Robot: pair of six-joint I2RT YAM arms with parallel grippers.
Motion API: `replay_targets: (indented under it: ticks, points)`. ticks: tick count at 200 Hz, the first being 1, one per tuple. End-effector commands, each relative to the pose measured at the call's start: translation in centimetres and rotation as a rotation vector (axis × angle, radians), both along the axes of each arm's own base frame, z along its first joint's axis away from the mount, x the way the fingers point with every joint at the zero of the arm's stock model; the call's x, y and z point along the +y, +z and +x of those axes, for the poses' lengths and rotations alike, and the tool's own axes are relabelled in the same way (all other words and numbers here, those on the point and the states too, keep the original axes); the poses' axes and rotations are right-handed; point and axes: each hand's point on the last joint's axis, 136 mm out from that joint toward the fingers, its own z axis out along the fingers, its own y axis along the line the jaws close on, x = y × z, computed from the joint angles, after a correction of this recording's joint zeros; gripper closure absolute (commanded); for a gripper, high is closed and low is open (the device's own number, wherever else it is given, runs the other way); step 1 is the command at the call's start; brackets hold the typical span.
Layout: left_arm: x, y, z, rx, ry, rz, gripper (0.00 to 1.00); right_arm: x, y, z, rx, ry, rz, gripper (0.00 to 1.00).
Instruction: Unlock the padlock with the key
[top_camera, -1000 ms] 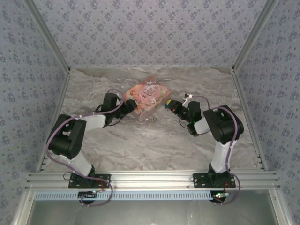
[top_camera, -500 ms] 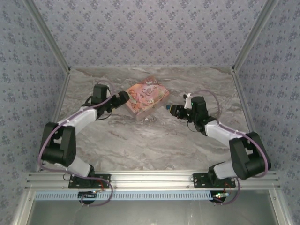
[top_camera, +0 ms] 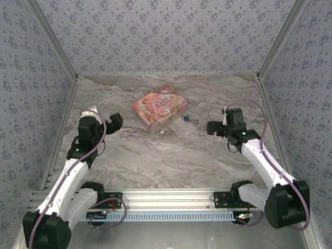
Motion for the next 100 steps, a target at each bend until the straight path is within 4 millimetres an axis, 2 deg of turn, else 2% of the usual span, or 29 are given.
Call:
replay_targets:
  ticks: [1, 21, 46, 72, 100]
  points:
    - [4.0, 0.2, -1.3, -0.05, 0.14, 0.203, 0.01, -4.5, 1.2, 0.6, -0.133, -0.133, -0.093, 0.0]
    - [5.3, 0.1, -2.0, -0.084, 0.167, 0.313, 0.01, -5.8, 1.0, 1.5, -0.24, -0.115, -0.152, 0.0]
    - [5.8, -1.4, -1.6, -0.084, 0.159, 0.413, 0.0, -7.1, 0.9, 2.9, -0.34, -0.147, -0.156, 0.0]
    - [6.2, -3.0, -0.4, -0.087, 0.167, 0.427, 0.0, -6.9, 0.1, 4.6, -0.428, -0.102, -0.117, 0.0]
    - [5.6, -4.5, 1.3, -0.109, 0.106, 0.413, 0.0, -6.1, -0.8, 6.1, -0.484, -0.036, -0.104, 0.0]
